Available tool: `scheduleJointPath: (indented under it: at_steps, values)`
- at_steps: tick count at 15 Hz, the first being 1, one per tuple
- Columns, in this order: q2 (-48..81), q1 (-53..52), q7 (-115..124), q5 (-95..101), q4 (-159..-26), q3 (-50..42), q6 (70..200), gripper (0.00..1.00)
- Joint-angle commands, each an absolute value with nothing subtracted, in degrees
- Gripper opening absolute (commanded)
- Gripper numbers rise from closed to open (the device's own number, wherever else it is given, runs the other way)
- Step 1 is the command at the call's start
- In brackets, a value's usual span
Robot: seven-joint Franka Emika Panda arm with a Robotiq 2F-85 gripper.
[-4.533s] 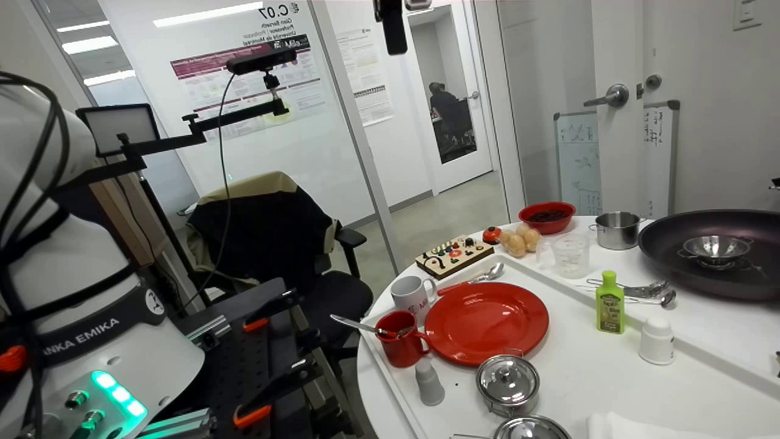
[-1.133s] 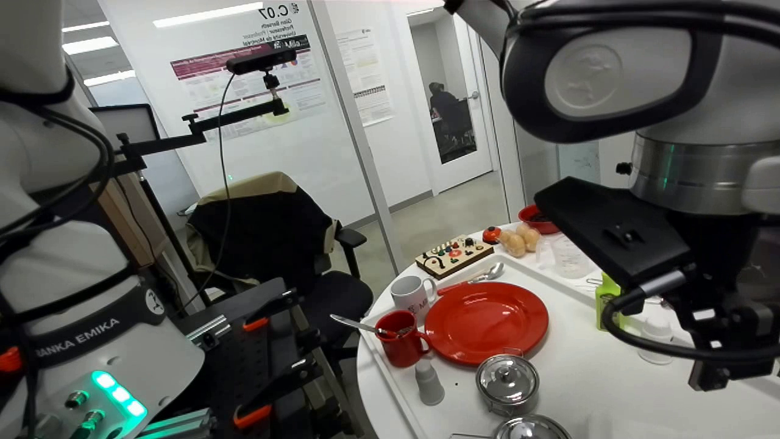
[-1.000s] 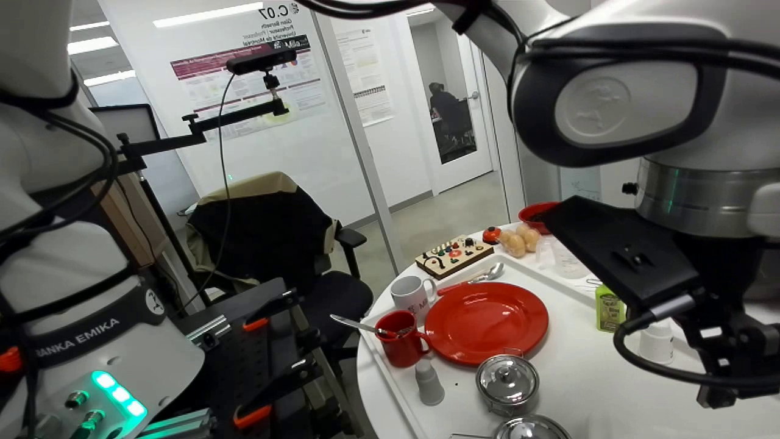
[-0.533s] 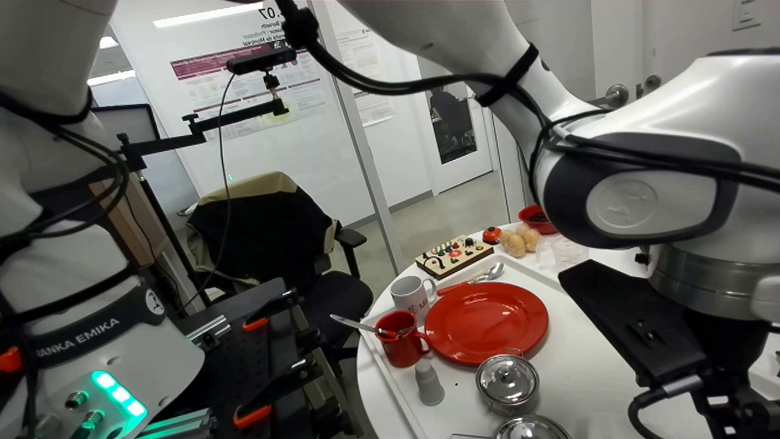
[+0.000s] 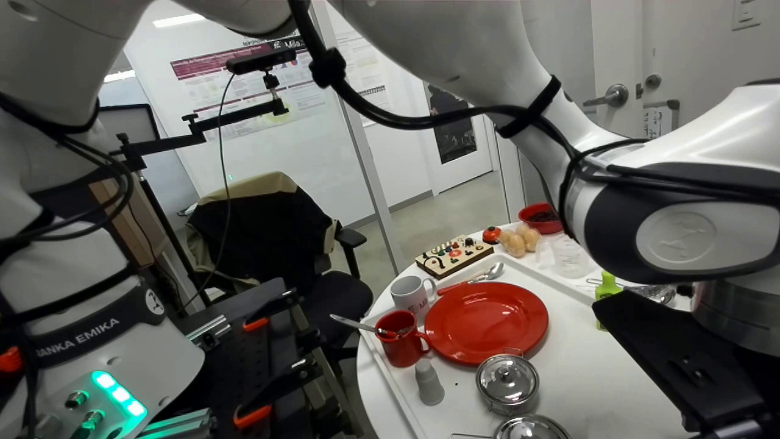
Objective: Use the white towel to wipe the pan
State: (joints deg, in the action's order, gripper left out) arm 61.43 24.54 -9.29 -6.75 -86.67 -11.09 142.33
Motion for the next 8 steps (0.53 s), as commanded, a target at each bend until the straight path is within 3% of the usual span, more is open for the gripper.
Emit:
scheduleJointPath:
  at_steps: [1,8]
  values:
    - [65.21,24.17,-6.44,-5.29,-81.79,-11.00,140.00,1.00]
    - [66.70,26.08,-7.95,-7.64,-78.63,-6.72,135.17,1.00]
